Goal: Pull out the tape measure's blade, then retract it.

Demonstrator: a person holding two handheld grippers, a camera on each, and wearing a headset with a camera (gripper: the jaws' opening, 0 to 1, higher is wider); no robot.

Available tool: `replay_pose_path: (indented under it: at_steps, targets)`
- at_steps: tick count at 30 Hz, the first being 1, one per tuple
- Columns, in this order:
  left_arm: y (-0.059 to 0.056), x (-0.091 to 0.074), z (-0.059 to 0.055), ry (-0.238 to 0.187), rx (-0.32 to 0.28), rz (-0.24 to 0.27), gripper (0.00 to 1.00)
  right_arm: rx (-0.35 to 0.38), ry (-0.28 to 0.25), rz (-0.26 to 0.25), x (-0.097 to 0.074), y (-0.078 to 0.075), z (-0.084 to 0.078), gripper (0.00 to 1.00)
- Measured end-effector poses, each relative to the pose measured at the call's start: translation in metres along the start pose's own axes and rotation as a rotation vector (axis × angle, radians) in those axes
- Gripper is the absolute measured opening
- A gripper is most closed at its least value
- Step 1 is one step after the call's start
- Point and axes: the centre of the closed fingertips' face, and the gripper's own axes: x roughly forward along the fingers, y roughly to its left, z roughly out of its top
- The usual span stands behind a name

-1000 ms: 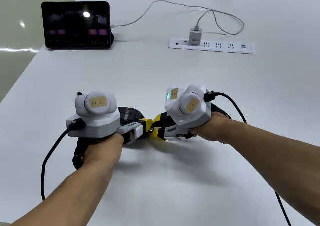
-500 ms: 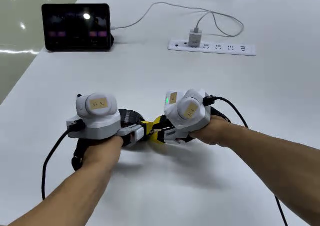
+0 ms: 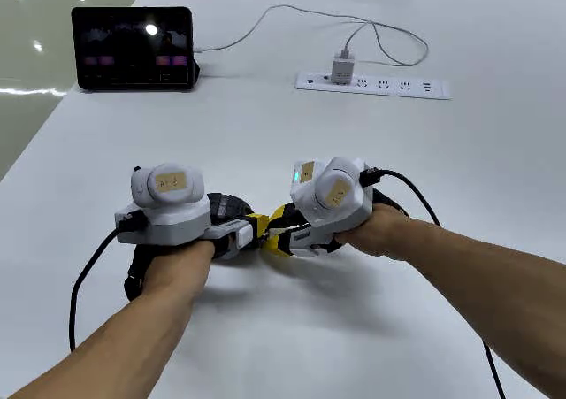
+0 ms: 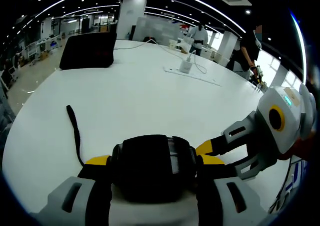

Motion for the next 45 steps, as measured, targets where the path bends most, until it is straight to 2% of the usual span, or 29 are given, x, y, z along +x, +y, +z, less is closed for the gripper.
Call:
replay_pose_path:
  at_steps: [8, 13, 24, 31, 37, 45]
  targets:
    - [0.001, -0.003, -0.002, 0.008, 0.018, -0.012, 0.64, 0.011, -0.003, -0.024, -0.008, 0.002, -0.004, 0.20]
    - [0.002, -0.008, -0.004, 0.009, 0.045, -0.020, 0.65, 0.040, -0.025, -0.040, -0.017, 0.002, -0.002, 0.24]
    - [0.000, -0.021, -0.008, 0.007, 0.096, -0.053, 0.70, 0.064, -0.046, -0.109, -0.040, 0.002, -0.002, 0.28]
    - [-0.001, -0.028, -0.011, 0.007, 0.124, -0.068, 0.70, 0.064, -0.047, -0.143, -0.055, 0.005, -0.004, 0.32]
    - [-0.003, -0.034, -0.015, 0.015, 0.175, -0.091, 0.72, 0.078, -0.031, -0.156, -0.065, 0.009, -0.013, 0.34]
    - [-0.003, -0.040, -0.022, 0.026, 0.224, -0.117, 0.73, 0.119, -0.042, -0.205, -0.081, 0.011, -0.023, 0.38]
